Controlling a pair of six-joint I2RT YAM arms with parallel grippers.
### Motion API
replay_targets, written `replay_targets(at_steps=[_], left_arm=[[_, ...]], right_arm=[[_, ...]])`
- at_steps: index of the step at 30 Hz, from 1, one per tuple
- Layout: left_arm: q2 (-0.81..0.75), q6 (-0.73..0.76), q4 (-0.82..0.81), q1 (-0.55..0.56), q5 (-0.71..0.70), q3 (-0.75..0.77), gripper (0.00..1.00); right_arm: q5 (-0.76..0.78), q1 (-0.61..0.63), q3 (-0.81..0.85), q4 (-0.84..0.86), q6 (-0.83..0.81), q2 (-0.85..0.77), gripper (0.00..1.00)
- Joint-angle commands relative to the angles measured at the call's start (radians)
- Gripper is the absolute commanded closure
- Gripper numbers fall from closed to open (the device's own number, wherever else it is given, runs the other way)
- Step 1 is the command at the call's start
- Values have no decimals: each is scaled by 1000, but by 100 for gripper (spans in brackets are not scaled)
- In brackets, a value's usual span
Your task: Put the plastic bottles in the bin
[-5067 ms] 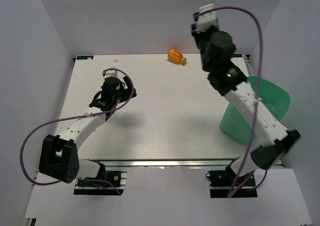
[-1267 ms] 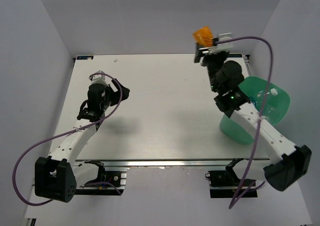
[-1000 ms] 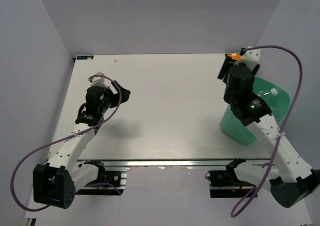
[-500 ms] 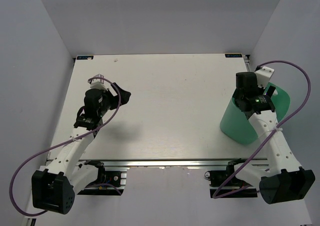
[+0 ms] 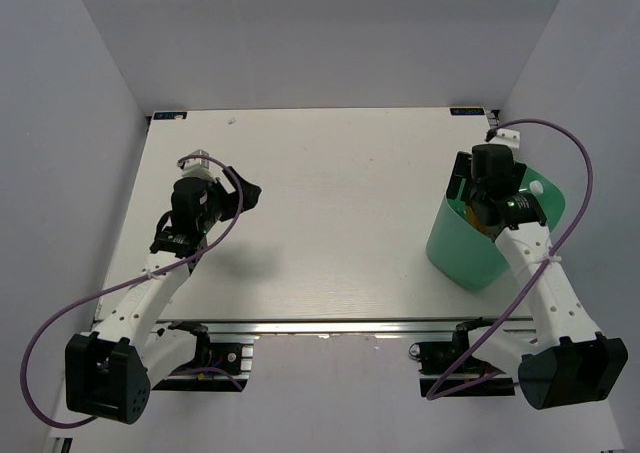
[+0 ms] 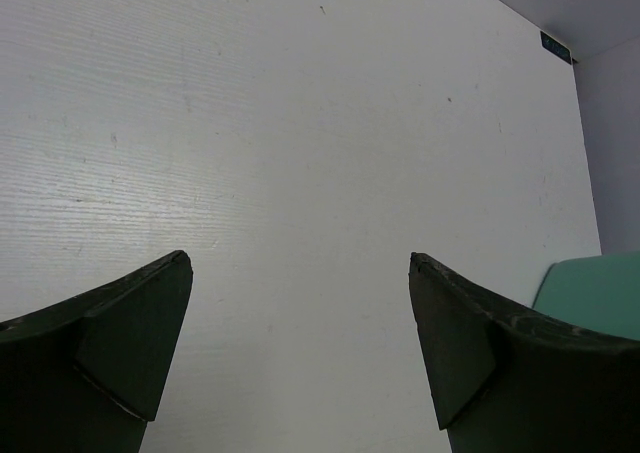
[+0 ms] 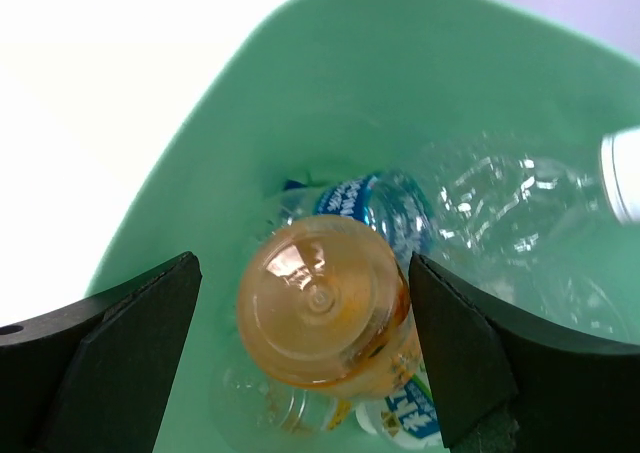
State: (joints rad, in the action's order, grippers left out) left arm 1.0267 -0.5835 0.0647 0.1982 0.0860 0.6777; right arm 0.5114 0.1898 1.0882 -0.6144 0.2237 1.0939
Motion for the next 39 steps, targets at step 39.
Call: replay_targets(at_steps=[39], left_arm=[[-65, 22, 72, 0, -103, 105, 2]], right_arm=[[-396, 2, 159, 182, -79, -193, 11]])
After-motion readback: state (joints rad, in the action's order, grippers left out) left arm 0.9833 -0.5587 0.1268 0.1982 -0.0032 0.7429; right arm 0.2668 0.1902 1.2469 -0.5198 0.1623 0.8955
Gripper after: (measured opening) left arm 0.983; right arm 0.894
